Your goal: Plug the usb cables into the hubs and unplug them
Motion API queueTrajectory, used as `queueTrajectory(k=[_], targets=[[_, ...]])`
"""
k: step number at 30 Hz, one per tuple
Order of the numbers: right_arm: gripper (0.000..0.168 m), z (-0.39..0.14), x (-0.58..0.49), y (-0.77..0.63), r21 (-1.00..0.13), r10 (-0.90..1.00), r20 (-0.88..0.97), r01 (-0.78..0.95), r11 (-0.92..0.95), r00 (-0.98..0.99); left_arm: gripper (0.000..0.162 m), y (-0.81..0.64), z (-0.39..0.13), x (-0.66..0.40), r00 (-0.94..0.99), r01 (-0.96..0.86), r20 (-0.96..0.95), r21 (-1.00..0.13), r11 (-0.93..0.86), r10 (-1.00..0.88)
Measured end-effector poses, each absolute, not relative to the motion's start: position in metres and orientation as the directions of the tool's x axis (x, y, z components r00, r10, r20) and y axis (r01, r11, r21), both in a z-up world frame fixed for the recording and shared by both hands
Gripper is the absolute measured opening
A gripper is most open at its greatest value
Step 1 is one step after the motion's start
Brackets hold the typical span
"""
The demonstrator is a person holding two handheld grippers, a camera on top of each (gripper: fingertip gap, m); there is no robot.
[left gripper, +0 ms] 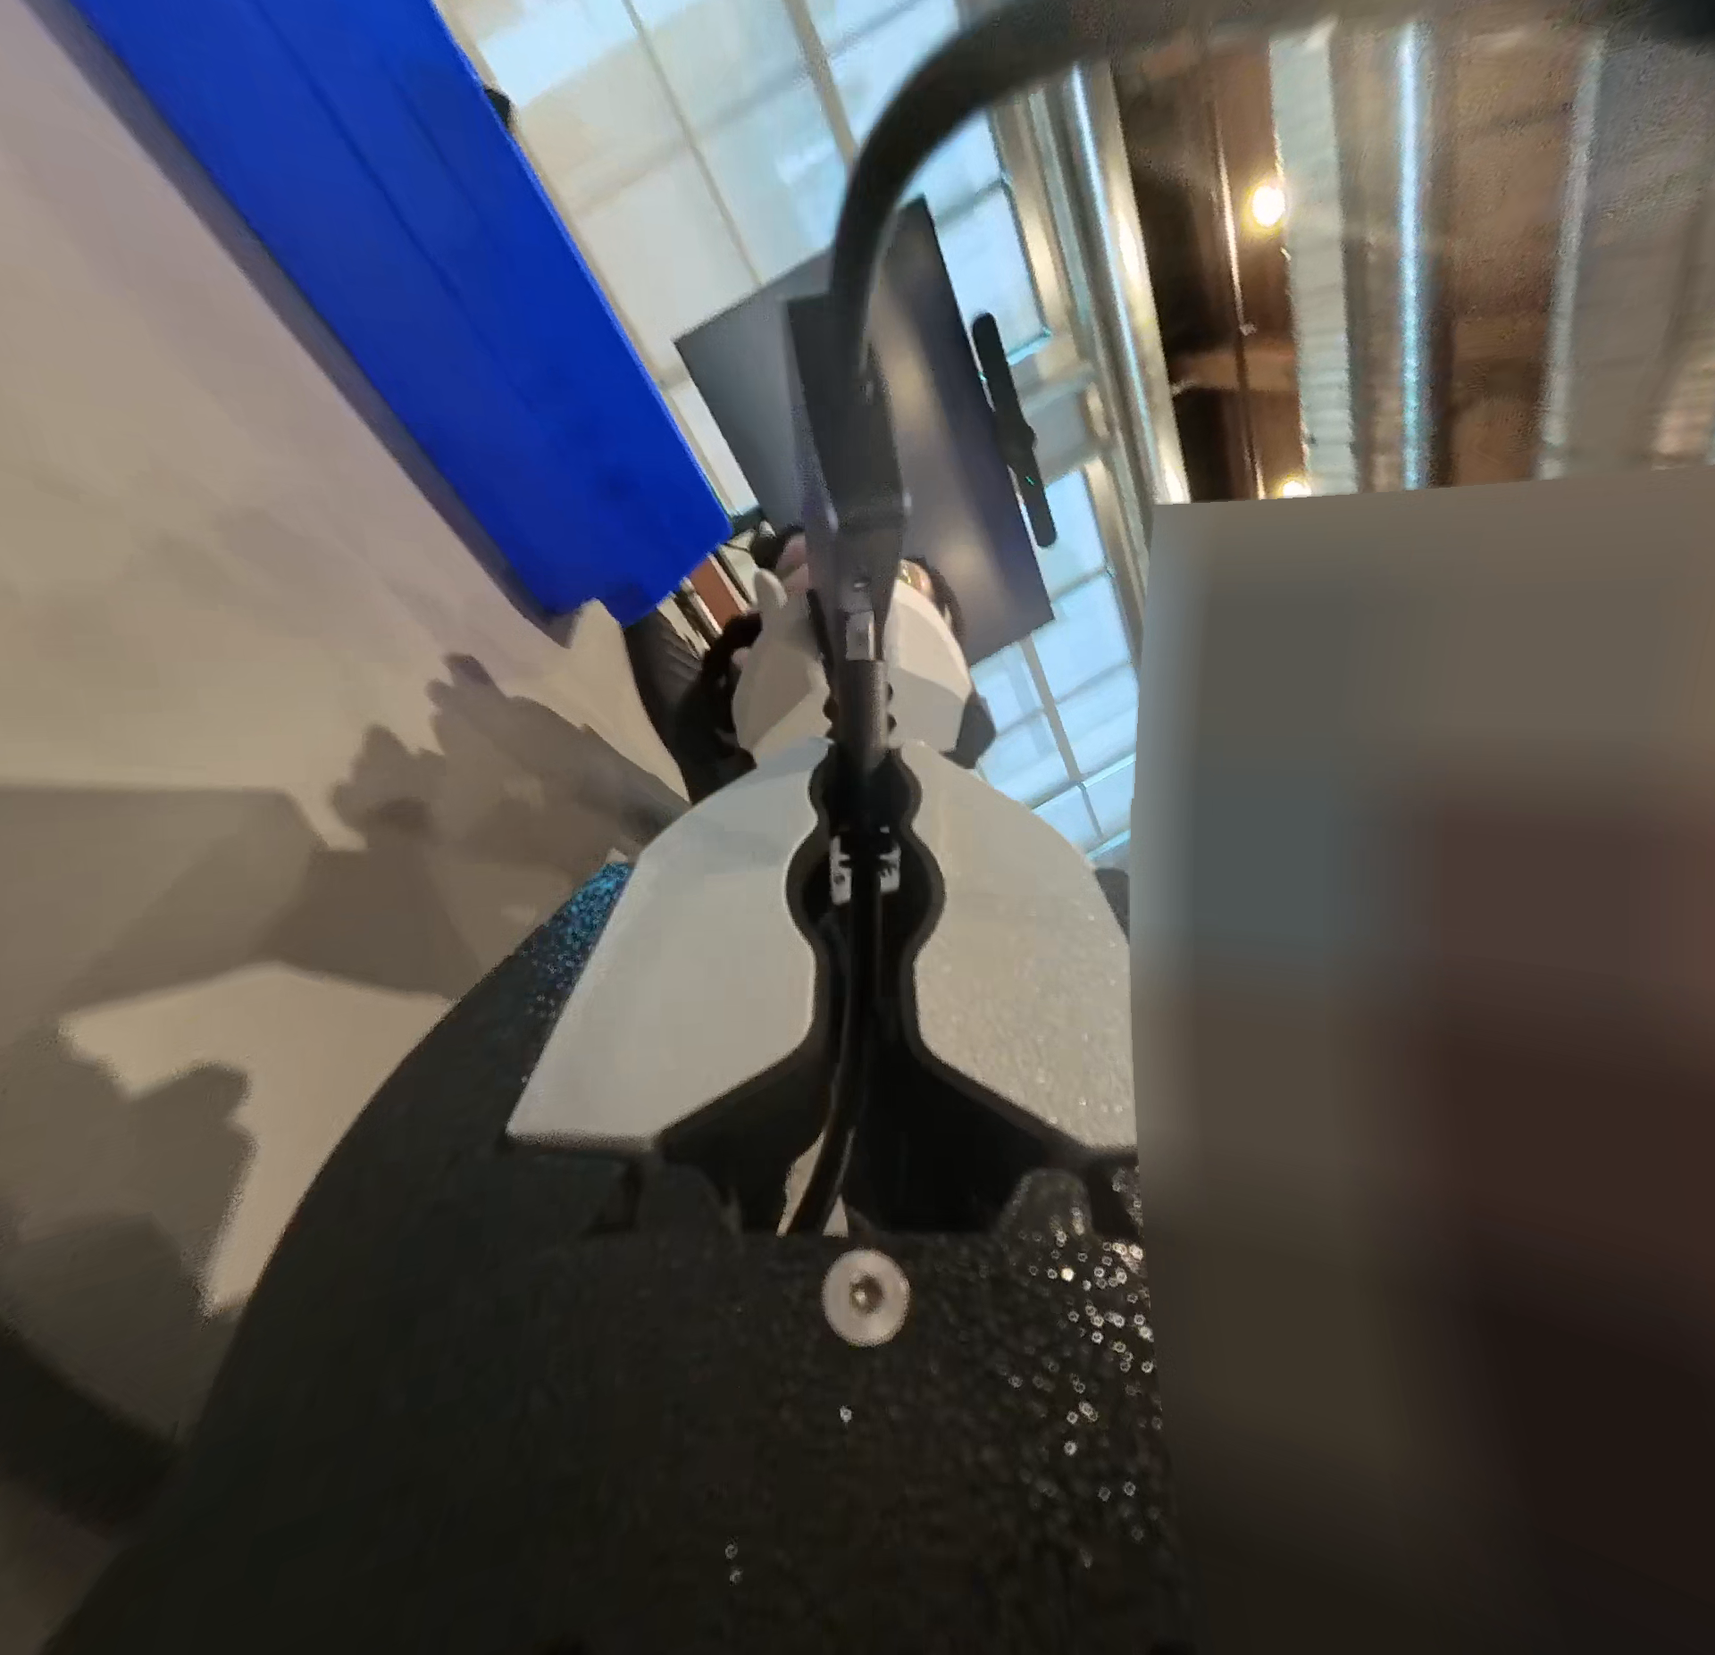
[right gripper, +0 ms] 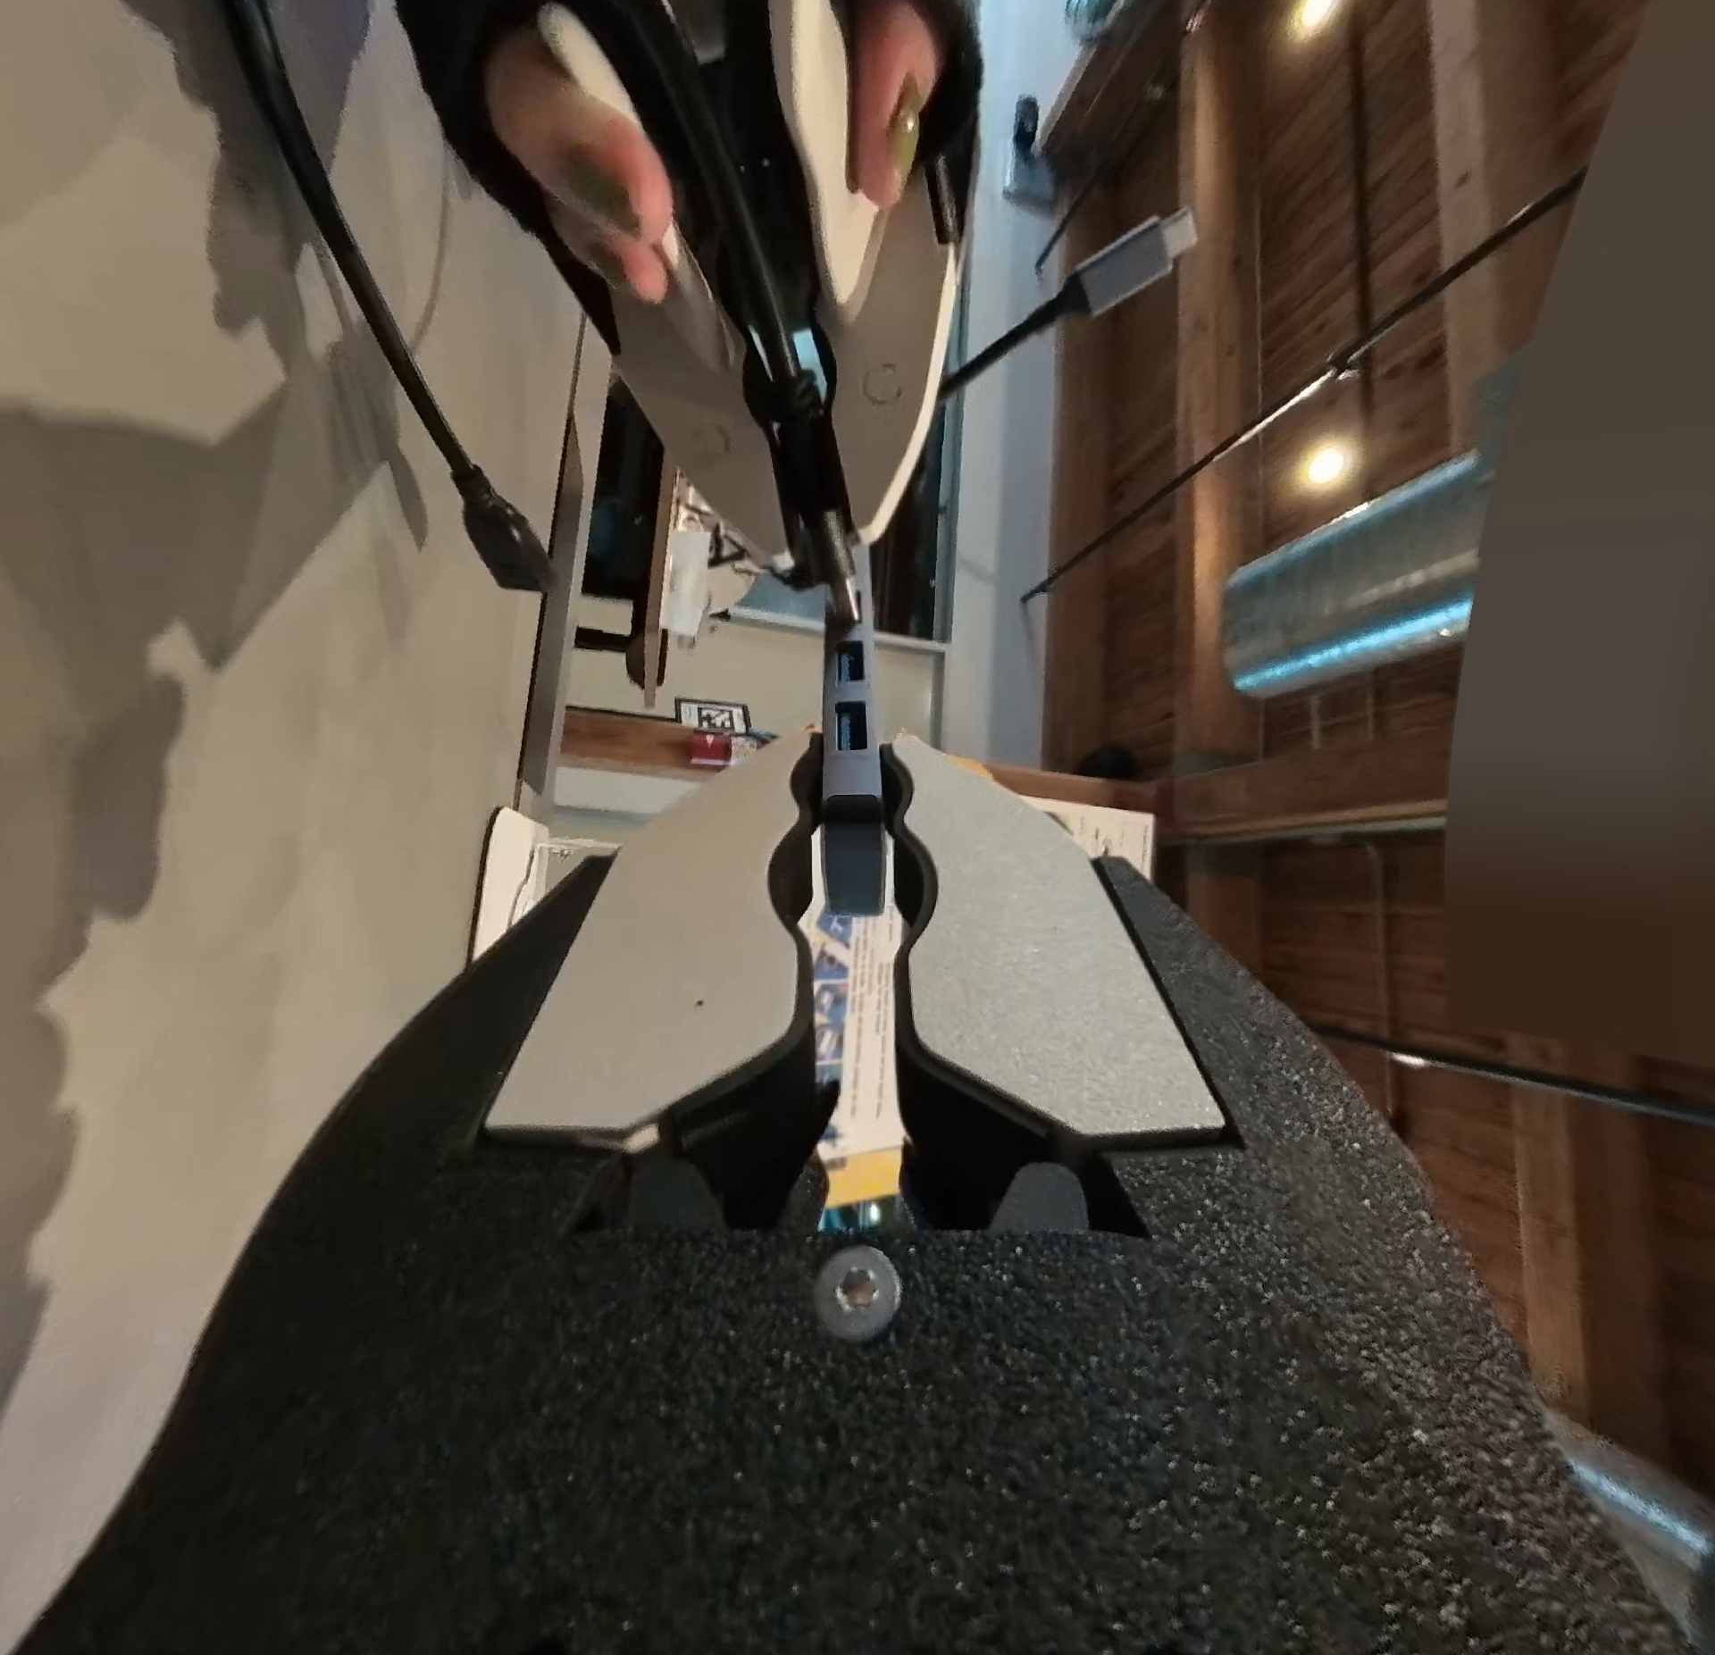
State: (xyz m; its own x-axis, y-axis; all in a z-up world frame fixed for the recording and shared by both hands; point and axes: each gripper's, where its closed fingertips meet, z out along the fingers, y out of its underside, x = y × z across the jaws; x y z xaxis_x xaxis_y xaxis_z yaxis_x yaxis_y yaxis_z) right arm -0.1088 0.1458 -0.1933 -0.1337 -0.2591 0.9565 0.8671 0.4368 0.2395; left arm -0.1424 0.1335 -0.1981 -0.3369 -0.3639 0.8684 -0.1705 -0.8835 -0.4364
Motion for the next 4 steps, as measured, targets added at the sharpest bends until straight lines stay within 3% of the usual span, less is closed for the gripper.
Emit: queueTrajectory(k=[4], targets=[[0.012, -0.1914, -0.1074, 0.1421, 0.271, -0.29, 0.945, 0.851, 0.45, -0.148, 0.009, 0.1299, -0.1953, -0.1404, -0.355, -0.19, 0.863, -0.442, -0.877, -0.359]])
